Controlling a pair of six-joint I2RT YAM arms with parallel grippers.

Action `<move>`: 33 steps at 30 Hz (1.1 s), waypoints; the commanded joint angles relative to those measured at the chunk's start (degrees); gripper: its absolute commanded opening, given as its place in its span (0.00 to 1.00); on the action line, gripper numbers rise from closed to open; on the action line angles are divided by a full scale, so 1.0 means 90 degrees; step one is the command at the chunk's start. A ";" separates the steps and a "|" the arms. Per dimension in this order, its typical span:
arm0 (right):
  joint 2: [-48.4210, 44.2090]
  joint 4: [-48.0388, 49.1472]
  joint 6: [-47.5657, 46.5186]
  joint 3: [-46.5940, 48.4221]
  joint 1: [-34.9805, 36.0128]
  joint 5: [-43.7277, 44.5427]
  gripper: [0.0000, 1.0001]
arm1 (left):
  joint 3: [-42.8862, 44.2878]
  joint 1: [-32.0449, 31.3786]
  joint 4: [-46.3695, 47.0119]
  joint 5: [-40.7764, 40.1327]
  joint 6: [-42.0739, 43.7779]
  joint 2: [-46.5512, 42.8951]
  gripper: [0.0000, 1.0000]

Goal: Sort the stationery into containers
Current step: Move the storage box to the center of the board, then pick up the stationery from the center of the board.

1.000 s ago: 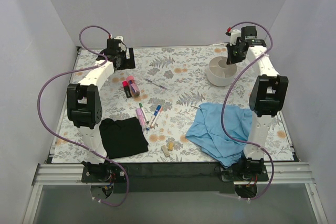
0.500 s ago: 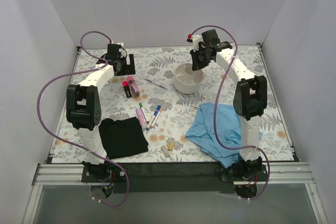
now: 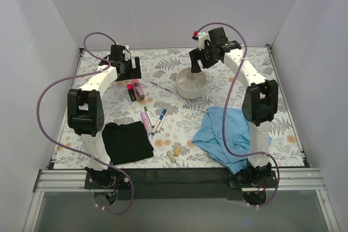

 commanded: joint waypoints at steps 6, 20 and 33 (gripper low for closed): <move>-0.1167 0.0034 0.0032 0.0118 -0.0136 -0.0378 0.86 | 0.0535 -0.0045 -0.0272 0.0598 -0.0217 0.0070 0.77; -0.1235 0.0073 0.0022 0.0010 -0.0312 -0.0319 0.86 | 0.0701 -0.0064 -0.0174 0.0383 -0.0236 0.0666 0.65; -0.1294 0.0093 0.0032 -0.0214 -0.0439 -0.0348 0.85 | 0.1013 -0.0113 -0.0145 0.0266 -0.0080 0.1213 0.60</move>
